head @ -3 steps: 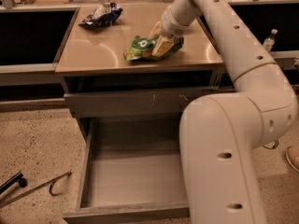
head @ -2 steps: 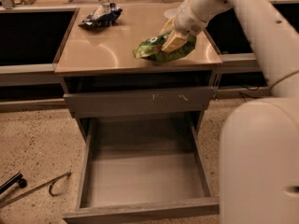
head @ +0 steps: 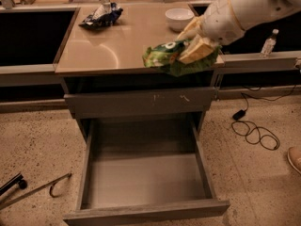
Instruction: Place green rice chip bag into middle drawer
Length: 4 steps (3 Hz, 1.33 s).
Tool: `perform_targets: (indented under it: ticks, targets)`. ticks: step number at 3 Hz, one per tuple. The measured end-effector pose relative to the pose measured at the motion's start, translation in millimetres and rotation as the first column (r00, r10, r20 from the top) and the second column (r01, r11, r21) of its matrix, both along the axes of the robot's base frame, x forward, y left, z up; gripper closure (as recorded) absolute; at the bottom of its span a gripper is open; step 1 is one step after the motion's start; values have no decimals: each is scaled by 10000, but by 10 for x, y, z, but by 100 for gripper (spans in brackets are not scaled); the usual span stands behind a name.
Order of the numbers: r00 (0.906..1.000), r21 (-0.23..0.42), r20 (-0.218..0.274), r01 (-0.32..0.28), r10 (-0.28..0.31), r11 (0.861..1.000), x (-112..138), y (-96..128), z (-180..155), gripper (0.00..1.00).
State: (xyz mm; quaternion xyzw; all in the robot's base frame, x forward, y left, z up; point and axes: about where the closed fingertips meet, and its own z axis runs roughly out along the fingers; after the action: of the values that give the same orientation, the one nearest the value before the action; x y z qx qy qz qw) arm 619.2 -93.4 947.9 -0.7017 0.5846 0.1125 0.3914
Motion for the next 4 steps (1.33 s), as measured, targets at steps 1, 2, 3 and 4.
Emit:
perform_targets:
  ticks: [1,2,3,4]
  targets:
    - [9971,-169,-761,-58,45,9998,-229,-62,-366,100]
    - [9969,-187,-775,-114,99,9998,-217,-27,-378,100]
    - [9971,-44,-767,0,-3,10000,-225,28,-463,100]
    - [9956,921,-864,437,-357,9948,-417,140,-624,100]
